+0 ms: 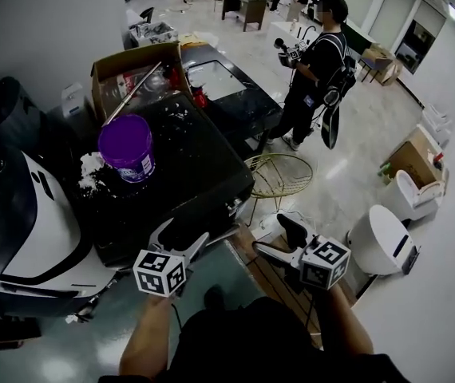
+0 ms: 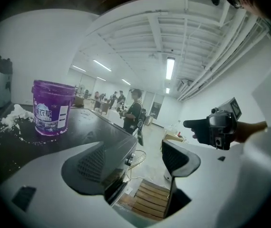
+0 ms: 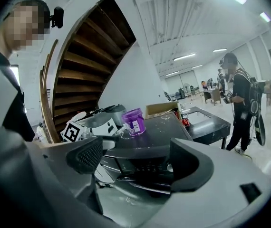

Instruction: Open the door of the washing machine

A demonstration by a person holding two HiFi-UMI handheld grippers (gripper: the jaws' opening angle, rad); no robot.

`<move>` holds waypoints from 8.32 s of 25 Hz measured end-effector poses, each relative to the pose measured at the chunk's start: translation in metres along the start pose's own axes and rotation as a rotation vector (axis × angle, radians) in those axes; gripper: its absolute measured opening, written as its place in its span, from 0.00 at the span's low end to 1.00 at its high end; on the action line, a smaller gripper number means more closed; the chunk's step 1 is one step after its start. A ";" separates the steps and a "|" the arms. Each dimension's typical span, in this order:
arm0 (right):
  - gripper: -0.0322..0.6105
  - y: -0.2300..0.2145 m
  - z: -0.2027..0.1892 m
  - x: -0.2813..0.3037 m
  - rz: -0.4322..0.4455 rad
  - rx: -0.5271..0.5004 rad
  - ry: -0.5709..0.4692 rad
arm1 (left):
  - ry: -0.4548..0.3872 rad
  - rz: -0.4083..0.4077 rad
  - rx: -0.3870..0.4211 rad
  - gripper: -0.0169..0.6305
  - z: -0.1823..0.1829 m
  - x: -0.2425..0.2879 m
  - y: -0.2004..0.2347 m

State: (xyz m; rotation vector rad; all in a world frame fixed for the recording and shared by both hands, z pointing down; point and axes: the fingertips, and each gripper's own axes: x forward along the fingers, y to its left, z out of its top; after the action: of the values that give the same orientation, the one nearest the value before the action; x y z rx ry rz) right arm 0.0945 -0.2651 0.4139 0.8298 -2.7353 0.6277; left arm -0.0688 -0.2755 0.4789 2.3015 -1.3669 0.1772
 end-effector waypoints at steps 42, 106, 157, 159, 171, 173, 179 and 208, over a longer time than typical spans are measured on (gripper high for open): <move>0.71 -0.029 -0.164 0.049 0.524 -0.020 0.420 | 0.042 0.503 -0.331 0.53 -0.134 -0.022 -0.044; 0.27 -0.153 -0.323 0.211 0.310 -0.777 0.789 | 0.310 0.590 -0.432 0.53 -0.282 0.036 0.029; 0.26 -0.159 -0.329 0.209 0.288 -0.894 0.797 | 0.205 0.696 -0.526 0.50 -0.286 -0.012 0.048; 0.26 -0.160 -0.330 0.209 0.327 -0.941 0.797 | 0.210 0.692 -0.533 0.50 -0.289 -0.012 0.046; 0.25 -0.158 -0.353 0.191 0.319 -1.005 0.807 | 0.198 0.686 -0.557 0.50 -0.298 -0.016 0.035; 0.24 -0.145 -0.373 0.159 0.355 -0.919 0.798 | 0.192 0.681 -0.552 0.50 -0.295 -0.019 0.034; 0.25 -0.131 -0.387 0.132 0.253 -0.840 0.776 | 0.201 0.654 -0.548 0.50 -0.299 -0.015 0.011; 0.25 -0.086 -0.364 0.036 0.459 -0.530 0.765 | 0.313 0.795 -0.659 0.39 -0.335 -0.021 -0.039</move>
State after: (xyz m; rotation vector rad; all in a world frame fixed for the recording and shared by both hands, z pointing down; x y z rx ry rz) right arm 0.1432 -0.1805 0.7769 -0.1586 -2.1773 0.1886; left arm -0.0062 -0.0945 0.7573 1.0802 -1.7563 0.2656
